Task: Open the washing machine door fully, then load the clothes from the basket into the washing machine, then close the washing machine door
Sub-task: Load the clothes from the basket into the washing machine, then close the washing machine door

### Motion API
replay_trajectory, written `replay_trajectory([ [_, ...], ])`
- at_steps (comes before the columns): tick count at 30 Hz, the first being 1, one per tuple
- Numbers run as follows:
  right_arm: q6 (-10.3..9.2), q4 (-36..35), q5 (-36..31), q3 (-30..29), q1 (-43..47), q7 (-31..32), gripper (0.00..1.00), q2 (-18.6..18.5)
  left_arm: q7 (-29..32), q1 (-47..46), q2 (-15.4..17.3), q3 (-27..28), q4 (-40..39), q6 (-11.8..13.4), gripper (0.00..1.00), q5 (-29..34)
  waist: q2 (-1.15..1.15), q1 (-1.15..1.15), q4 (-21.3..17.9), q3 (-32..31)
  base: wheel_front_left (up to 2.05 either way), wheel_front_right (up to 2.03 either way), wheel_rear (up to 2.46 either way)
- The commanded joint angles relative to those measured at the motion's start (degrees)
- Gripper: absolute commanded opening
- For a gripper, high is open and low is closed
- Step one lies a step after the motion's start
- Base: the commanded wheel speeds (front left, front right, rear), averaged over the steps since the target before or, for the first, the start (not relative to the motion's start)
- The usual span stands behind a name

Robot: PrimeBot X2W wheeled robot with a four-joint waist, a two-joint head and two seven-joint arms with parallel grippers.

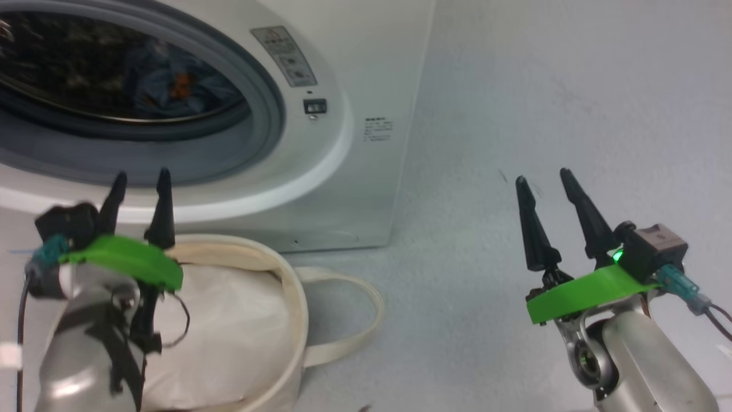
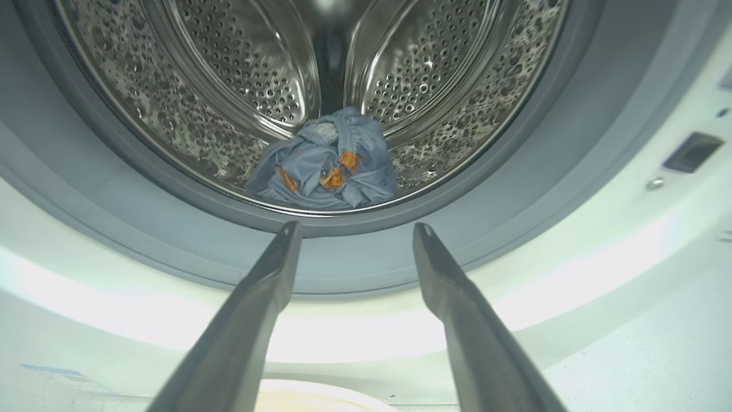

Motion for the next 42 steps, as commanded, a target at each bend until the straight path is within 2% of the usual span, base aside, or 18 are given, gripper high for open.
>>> replay_trajectory([
  [1, 0.01, -1.18, 0.45, 1.33, 0.54, -0.7, 1.0, 0.04, -0.68, 2.07, 2.81, 0.66, -4.25, -0.32, 1.0, -1.0, 0.0, 0.01, 2.49, -4.06, 0.0, 0.0, 0.0],
  [9, 0.01, -1.28, 0.9, 1.29, 3.45, -0.7, 1.0, -0.18, -0.68, 14.36, 6.59, -1.48, -18.46, -0.32, 1.0, -7.12, 0.0, 0.01, 5.09, -10.53, 0.0, 0.0, 0.0],
  [15, 0.01, -2.66, 0.57, -0.3, 5.8, -0.7, 1.0, -0.63, -0.68, 21.12, 8.98, -1.14, -24.33, -0.32, 1.0, -10.22, 0.0, 0.01, 5.86, -13.0, 0.0, 0.0, 0.0],
  [22, 0.01, -2.7, 0.21, -0.67, 6.58, -0.7, 1.0, -0.76, -0.69, 23.79, 9.52, -0.41, -25.82, -0.33, 1.0, -11.72, 0.0, 0.01, 5.69, -13.95, 0.0, 0.0, 0.0],
  [42, 0.01, -1.79, -1.17, -2.64, 6.63, -0.7, 1.0, -1.07, -0.69, 24.15, 8.31, 0.16, -27.22, -0.33, 1.0, -11.75, 0.0, 0.01, 5.08, -13.9, 0.0, 0.0, 0.0],
])
